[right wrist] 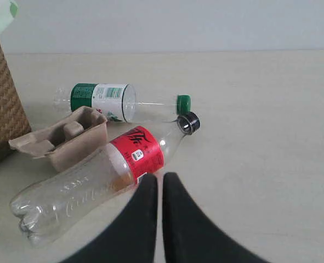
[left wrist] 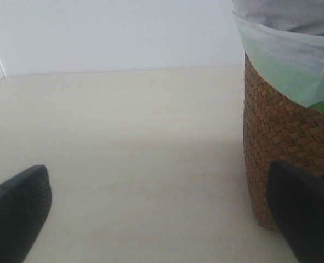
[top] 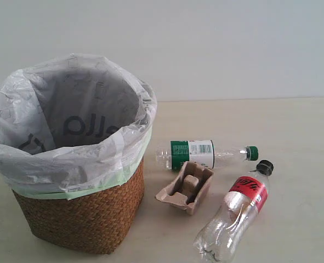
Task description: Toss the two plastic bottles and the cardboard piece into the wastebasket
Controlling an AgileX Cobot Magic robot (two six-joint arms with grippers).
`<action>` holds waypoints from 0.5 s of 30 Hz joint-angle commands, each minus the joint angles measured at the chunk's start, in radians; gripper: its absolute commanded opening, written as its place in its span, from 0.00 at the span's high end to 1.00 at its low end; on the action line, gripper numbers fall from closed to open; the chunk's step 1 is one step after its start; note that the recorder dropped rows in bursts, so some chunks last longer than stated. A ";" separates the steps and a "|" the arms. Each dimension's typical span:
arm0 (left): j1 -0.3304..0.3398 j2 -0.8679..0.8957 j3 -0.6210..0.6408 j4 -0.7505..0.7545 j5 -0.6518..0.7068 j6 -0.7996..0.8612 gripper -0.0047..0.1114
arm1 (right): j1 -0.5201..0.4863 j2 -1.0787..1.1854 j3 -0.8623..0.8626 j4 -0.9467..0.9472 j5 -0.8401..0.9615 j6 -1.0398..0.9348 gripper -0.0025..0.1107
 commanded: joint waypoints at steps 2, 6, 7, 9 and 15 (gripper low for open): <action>-0.006 -0.003 -0.004 -0.002 -0.008 -0.009 0.03 | -0.002 -0.008 -0.001 -0.009 -0.006 -0.004 0.98; -0.006 -0.003 -0.004 -0.002 -0.008 -0.009 0.03 | -0.002 -0.008 -0.001 -0.009 -0.006 -0.004 0.98; -0.006 -0.003 -0.004 -0.002 -0.008 -0.009 0.03 | -0.002 -0.008 -0.001 -0.009 -0.006 -0.004 0.98; -0.006 -0.003 -0.004 -0.002 -0.008 -0.009 0.03 | -0.002 -0.008 -0.001 -0.009 -0.006 -0.004 0.98; -0.006 -0.003 -0.004 -0.002 -0.008 -0.009 0.03 | -0.002 -0.008 -0.001 -0.003 -0.006 0.000 0.98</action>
